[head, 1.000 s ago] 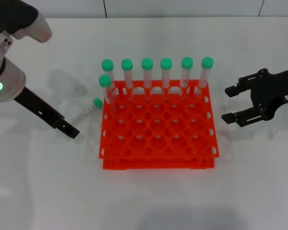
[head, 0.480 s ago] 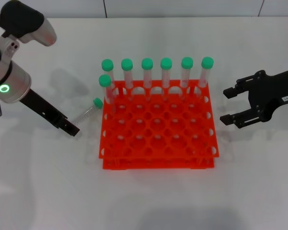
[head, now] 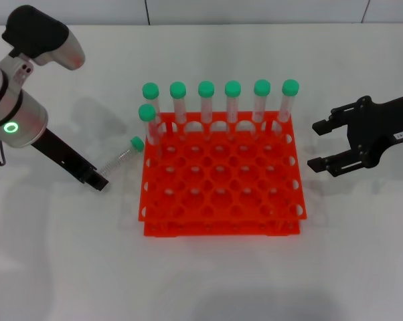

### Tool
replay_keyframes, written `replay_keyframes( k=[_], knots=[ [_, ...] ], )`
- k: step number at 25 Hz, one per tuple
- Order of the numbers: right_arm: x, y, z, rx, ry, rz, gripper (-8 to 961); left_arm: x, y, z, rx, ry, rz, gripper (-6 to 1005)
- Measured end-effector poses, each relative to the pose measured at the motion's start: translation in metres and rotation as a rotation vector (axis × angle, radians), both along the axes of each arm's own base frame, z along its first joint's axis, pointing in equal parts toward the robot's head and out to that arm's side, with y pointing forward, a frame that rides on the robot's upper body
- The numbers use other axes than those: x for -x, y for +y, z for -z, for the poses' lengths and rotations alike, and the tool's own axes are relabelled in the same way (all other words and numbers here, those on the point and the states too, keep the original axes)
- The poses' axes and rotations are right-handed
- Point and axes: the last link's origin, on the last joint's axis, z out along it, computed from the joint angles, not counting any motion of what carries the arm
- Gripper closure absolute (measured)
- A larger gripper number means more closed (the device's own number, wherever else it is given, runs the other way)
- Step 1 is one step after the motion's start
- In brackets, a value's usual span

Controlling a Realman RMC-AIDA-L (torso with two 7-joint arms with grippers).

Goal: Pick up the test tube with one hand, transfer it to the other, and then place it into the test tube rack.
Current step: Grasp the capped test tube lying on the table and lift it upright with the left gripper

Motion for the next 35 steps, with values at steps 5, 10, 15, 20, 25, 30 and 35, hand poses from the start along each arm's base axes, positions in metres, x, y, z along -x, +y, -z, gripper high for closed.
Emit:
replay_keyframes(
  k=[5,10,15,20,25,30,35],
  knots=[
    [0.0,0.001,0.001,0.002,0.001,0.002,242,-0.002,0.001,0.003,0.012,-0.001,-0.001,580],
    [0.001,0.001,0.002,0.005,0.002,0.002,242,-0.002,0.002,0.004,0.01,0.012,-0.008,625],
    [0.002,0.001,0.002,0.005,0.003,0.0,243,-0.001,0.002,0.004,0.005,0.022,-0.013,787],
    [0.002,0.002,0.002,0.005,0.003,0.0,243,-0.003,0.004,0.001,-0.006,0.022,-0.012,800],
    [0.002,0.002,0.0,0.005,0.003,0.001,243,-0.024,0.009,-0.019,-0.048,-0.013,0.022,808],
    [0.001,0.002,-0.001,0.004,0.0,0.002,244,-0.042,0.005,-0.054,-0.136,-0.036,0.072,808],
    [-0.001,0.001,-0.002,0.001,0.002,0.008,244,-0.055,0.002,-0.079,-0.234,-0.068,0.141,807]
  ],
)
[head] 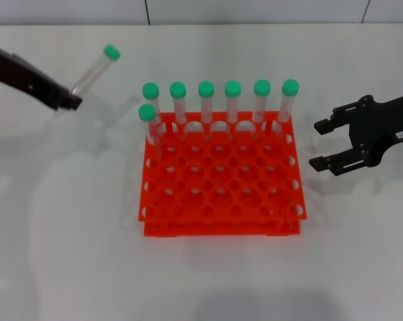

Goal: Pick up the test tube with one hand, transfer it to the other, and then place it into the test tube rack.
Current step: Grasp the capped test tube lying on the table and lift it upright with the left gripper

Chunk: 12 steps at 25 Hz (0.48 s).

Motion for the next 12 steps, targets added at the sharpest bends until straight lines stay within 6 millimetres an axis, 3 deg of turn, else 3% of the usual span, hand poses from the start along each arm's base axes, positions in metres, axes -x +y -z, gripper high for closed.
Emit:
replay_keyframes(
  k=[5,12],
  knots=[
    [0.0,-0.001,0.001,0.001,0.001,0.001,245,-0.013,0.004,-0.006,-0.059,-0.121,0.125,807],
    [0.002,0.0,0.003,0.003,0.009,-0.004,245,-0.02,0.005,0.014,-0.038,-0.28,0.305,807]
  ],
)
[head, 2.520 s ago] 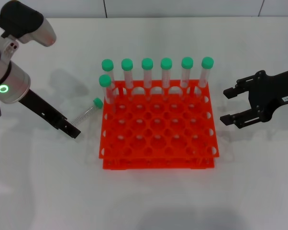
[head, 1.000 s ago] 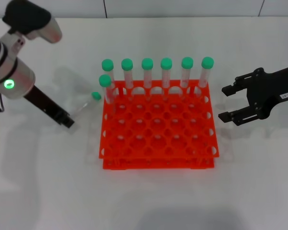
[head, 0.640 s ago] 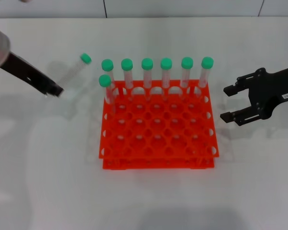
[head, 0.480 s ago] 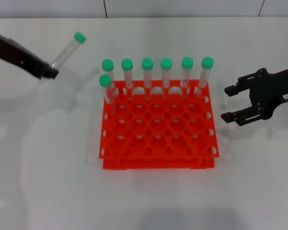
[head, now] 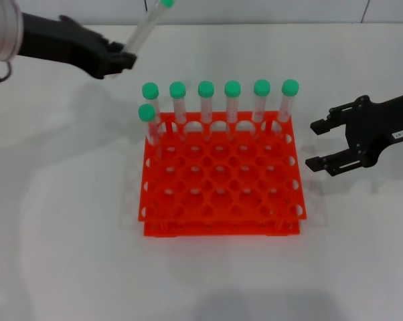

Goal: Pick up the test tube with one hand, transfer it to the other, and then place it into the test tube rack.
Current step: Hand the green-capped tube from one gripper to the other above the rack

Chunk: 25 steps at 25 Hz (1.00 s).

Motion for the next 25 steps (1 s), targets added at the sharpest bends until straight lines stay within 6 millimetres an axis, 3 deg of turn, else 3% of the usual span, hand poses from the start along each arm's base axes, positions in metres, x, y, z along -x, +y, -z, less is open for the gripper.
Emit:
replay_keyframes(
  k=[5,13,19,25],
  knots=[
    [0.0,-0.001,0.0,0.0,0.004,0.002,245,-0.003,-0.001,0.012,0.003,-0.182,0.13,806],
    [0.0,-0.001,0.002,0.0,0.007,0.0,246,0.016,0.002,0.032,0.048,-0.443,0.163,806],
    [0.002,-0.001,0.003,0.002,0.018,-0.007,247,0.018,-0.003,0.057,0.213,-0.398,0.162,806],
    [0.002,0.0,0.005,0.001,0.019,-0.005,247,0.015,-0.007,0.067,0.306,-0.301,0.186,805]
  ],
)
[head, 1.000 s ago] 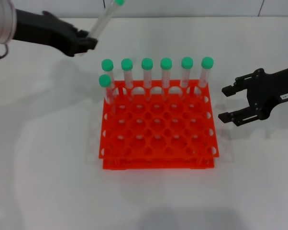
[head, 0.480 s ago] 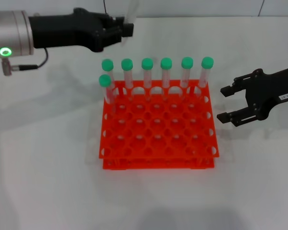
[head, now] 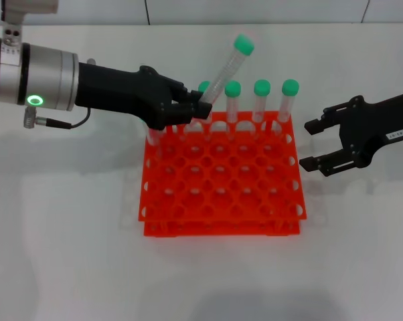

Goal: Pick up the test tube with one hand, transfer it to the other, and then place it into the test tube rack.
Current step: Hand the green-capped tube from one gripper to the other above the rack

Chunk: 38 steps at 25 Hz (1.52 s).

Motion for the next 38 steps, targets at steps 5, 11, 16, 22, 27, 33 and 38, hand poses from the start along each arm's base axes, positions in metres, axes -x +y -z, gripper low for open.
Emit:
replay_keyframes(
  k=[5,11,16,22,27,33,38],
  knots=[
    [0.0,0.001,0.004,-0.004,0.006,0.002,247,0.001,0.003,0.001,-0.008,0.037,0.01,805],
    [-0.001,0.001,0.005,-0.004,0.012,0.011,248,0.002,0.006,0.003,-0.028,0.068,0.031,805],
    [-0.003,0.001,0.004,-0.004,0.013,0.017,248,0.002,0.007,0.008,-0.038,0.083,0.056,805],
    [-0.005,0.0,0.003,-0.007,0.013,0.023,249,-0.001,0.003,0.016,-0.049,0.067,0.108,804],
    [-0.006,0.001,0.002,-0.013,0.015,0.028,249,-0.003,0.002,0.016,-0.069,0.041,0.13,804],
    [-0.004,0.003,-0.003,-0.037,0.077,0.056,250,0.001,-0.001,0.017,-0.072,0.036,0.139,804],
    [-0.006,0.007,-0.016,-0.092,0.215,0.132,250,0.003,-0.005,0.021,-0.067,0.032,0.132,803]
  ],
)
